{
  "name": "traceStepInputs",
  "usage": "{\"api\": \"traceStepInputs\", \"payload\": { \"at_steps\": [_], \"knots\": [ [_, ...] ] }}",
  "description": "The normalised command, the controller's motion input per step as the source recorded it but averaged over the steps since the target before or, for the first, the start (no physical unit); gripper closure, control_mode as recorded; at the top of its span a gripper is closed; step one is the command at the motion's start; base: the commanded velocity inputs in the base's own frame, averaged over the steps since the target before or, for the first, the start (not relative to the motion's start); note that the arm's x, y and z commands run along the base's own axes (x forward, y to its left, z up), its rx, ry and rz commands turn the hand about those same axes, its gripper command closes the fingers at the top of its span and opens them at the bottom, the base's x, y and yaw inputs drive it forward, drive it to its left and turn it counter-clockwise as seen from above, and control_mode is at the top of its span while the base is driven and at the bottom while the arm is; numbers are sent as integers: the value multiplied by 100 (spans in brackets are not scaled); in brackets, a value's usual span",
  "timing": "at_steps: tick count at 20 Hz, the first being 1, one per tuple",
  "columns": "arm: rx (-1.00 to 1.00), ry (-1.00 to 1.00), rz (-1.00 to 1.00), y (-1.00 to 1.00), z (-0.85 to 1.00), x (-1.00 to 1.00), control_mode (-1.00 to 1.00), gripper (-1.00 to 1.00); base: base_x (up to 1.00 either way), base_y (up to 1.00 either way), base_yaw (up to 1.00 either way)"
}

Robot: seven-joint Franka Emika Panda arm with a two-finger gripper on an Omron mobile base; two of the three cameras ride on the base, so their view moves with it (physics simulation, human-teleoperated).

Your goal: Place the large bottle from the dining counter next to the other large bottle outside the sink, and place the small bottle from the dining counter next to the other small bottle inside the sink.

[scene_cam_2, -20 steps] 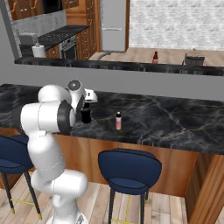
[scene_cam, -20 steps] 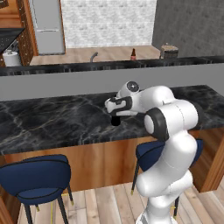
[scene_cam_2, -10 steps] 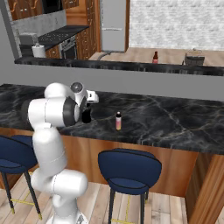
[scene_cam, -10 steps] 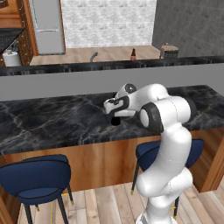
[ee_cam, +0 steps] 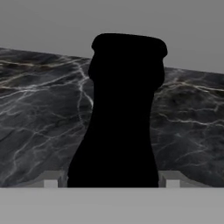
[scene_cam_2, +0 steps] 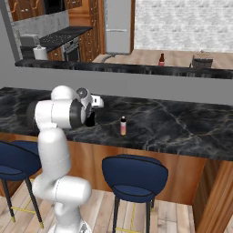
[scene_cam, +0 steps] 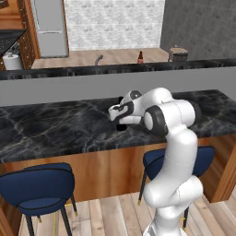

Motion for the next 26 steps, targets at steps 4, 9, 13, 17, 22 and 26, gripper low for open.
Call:
{"api": "traceStepInputs", "payload": {
  "at_steps": [4, 9, 13, 17, 22, 26],
  "knots": [
    [0, -1, 0, 0, -3, 18, -100, 100, 0, 0, 0],
    [-1, 0, 0, 6, 13, 4, -100, 100, 0, 0, 0],
    [-4, 2, 0, 13, 59, -4, -100, 100, 0, 0, 0],
    [-5, 3, 0, 7, 67, -10, -100, 100, 0, 0, 0],
    [-1, 7, -4, 0, 58, -32, -100, 100, 0, 0, 0],
    [0, 5, -5, -2, 47, -47, -100, 100, 0, 0, 0]
  ]
}}
